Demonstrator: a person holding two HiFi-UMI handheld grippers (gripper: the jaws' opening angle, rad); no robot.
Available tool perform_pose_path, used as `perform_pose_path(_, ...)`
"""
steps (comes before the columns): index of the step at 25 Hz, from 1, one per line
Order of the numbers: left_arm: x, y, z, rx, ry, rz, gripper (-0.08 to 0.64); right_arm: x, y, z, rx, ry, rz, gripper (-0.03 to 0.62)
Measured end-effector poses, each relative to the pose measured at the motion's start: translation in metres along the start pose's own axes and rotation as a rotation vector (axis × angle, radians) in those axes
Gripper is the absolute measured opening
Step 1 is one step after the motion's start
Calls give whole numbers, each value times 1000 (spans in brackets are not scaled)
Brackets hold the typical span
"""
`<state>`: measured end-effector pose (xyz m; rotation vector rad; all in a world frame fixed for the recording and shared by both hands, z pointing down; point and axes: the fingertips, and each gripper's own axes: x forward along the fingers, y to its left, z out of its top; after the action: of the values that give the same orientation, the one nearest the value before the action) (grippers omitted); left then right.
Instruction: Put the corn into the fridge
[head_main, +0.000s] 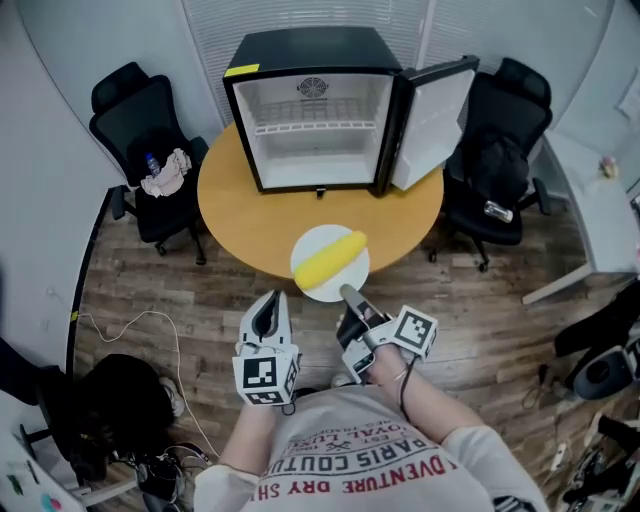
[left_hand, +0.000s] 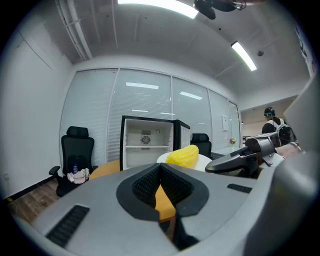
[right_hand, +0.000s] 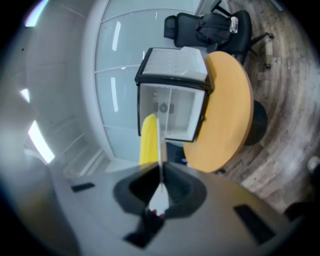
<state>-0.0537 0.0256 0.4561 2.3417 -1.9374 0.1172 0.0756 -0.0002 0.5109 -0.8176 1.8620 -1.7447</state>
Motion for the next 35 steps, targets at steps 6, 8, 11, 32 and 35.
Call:
perform_pose_path(6,48,3,1,-30,26,5,32,30,-3,41,26,-5,-16,40)
perform_pose_path(8,62,8,1,-35,33,-1,32,42,-6,49,28,-5,-22,40)
perform_pose_path(11,88,19,2,-22,36,-14,32,66,-9,62,21,-8,-33,40)
perform_pose_path(32,279,115,48,16,-22,-153,32,242,6,171,22,-159,-9,40)
perform_pose_path(35,294,117,50,11,-22,-153,32,255,7,186,30,-167,-13,40)
